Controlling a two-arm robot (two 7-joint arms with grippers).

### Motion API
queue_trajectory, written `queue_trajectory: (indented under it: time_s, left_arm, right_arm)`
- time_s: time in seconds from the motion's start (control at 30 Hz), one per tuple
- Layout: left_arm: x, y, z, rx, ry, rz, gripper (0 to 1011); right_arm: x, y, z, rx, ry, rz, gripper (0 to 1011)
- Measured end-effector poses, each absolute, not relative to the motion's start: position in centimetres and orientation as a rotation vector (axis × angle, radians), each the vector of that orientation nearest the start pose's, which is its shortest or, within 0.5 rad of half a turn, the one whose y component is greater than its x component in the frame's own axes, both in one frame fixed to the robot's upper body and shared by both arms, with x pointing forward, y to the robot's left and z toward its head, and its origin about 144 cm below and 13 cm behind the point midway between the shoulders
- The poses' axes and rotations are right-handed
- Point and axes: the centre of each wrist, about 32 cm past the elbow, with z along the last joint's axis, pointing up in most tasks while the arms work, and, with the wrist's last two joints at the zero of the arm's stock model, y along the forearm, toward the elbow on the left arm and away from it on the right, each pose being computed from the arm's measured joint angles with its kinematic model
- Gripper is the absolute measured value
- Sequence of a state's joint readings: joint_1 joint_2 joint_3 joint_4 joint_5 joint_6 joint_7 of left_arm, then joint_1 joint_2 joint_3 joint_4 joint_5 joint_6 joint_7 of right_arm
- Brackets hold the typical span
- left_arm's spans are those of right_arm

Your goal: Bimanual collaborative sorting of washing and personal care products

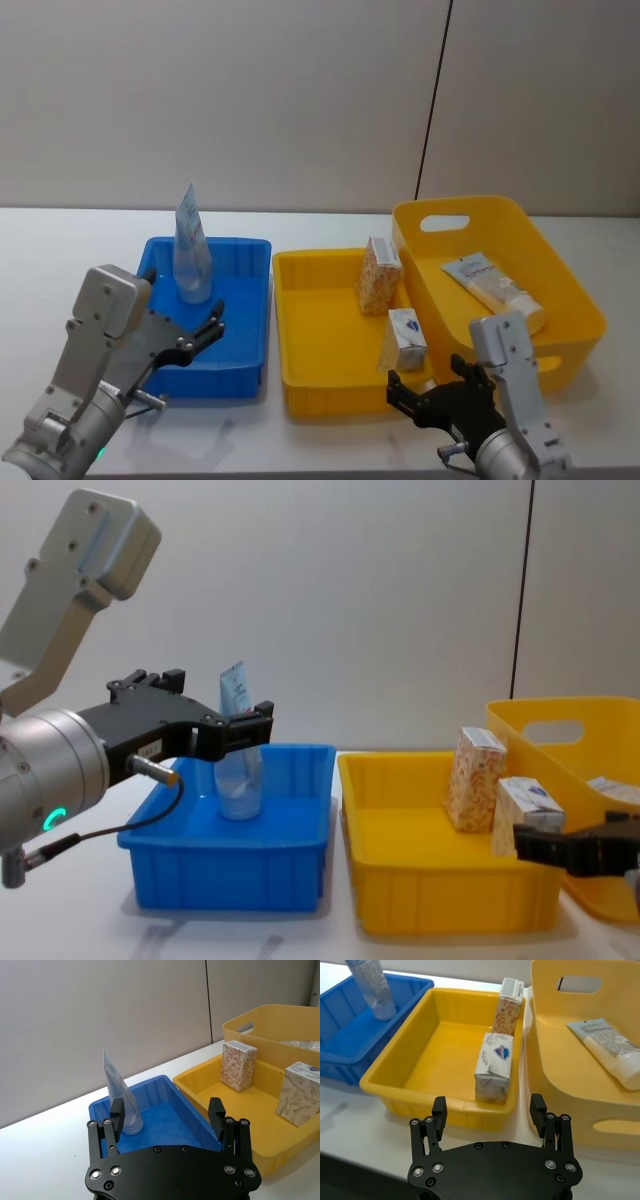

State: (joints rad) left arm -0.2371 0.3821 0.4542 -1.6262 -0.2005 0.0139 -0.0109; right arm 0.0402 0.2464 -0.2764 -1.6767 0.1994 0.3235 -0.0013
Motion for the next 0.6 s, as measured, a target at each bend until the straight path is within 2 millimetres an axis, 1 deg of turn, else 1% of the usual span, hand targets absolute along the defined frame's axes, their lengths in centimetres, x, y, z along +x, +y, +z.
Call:
queue_trajectory:
  time_s: [0.3, 0.6]
  left_arm:
    - [49.2, 19.8, 120.4, 0.061, -0.267, 1.124, 1001]
    - [49.2, 19.8, 120.4, 0.061, -0.267, 1.124, 1001]
  right_arm:
    - [46.7, -19.7, 116.9, -0.236, 0.108, -1.322, 1004]
    - [48.1, -18.7, 116.5, -0.235, 0.119, -1.348, 1004]
